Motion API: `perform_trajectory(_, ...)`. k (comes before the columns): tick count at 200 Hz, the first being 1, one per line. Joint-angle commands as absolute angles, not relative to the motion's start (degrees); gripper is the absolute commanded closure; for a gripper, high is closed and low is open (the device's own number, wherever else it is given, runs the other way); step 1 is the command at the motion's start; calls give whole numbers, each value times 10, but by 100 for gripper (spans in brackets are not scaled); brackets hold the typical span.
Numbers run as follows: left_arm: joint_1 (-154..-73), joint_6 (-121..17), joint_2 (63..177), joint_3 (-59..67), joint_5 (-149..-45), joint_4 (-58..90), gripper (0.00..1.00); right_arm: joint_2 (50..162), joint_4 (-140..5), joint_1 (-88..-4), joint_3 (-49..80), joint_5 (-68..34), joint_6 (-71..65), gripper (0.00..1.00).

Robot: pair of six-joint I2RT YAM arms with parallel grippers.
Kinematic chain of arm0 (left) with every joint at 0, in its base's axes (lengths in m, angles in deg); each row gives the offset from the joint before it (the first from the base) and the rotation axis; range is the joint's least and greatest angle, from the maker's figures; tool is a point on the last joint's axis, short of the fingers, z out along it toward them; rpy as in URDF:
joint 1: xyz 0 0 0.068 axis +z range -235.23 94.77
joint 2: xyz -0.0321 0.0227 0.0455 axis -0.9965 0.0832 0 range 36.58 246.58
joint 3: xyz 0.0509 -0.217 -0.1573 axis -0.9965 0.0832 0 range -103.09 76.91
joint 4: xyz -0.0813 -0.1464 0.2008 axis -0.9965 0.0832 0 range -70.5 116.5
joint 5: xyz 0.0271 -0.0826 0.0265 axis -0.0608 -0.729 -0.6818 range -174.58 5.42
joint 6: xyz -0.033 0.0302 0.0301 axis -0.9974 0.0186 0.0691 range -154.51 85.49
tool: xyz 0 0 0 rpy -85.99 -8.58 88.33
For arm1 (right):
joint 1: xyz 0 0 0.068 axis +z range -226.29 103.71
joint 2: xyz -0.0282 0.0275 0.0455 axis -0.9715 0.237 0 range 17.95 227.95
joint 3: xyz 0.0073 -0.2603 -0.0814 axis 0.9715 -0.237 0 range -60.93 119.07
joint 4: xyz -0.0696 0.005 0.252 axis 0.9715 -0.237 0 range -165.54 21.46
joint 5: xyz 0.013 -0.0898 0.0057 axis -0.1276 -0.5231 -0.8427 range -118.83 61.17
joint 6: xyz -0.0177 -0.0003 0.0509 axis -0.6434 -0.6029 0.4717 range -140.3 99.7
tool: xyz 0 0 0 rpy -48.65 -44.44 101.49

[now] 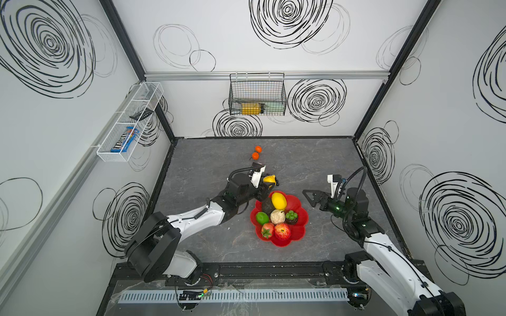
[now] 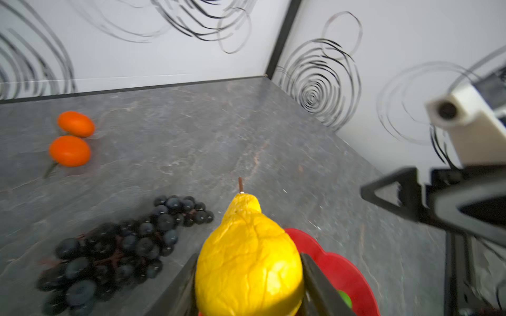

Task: Arrange fruit in a fruit bowl
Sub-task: Place the fruit in the fruit bowl.

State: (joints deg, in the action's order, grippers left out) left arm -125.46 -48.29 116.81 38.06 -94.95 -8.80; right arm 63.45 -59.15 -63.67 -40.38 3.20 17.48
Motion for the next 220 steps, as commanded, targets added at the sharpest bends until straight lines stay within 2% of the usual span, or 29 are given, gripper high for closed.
perform_trajectory(1,-1294,-414,1137,417,-968,-194,45,643,-577,-618,-369,64,183,3)
perform_trajectory(53,-1347,-361,1123,477,-960,-240,46,654,-607,-523,-337,55,205,3)
perform_trajectory(94,-1371,-342,1140,504,-918,-295,48,680,-617,-503,-323,78,227,3)
perform_trajectory(132,-1387,-326,1144,523,-873,-337,48,700,-603,-454,-316,51,244,3)
perform_trajectory(183,-1405,-299,1145,534,-863,-356,47,742,-569,-403,-305,38,265,0)
perform_trajectory(220,-1409,-291,1152,534,-865,-361,47,754,-574,-396,-296,33,268,7)
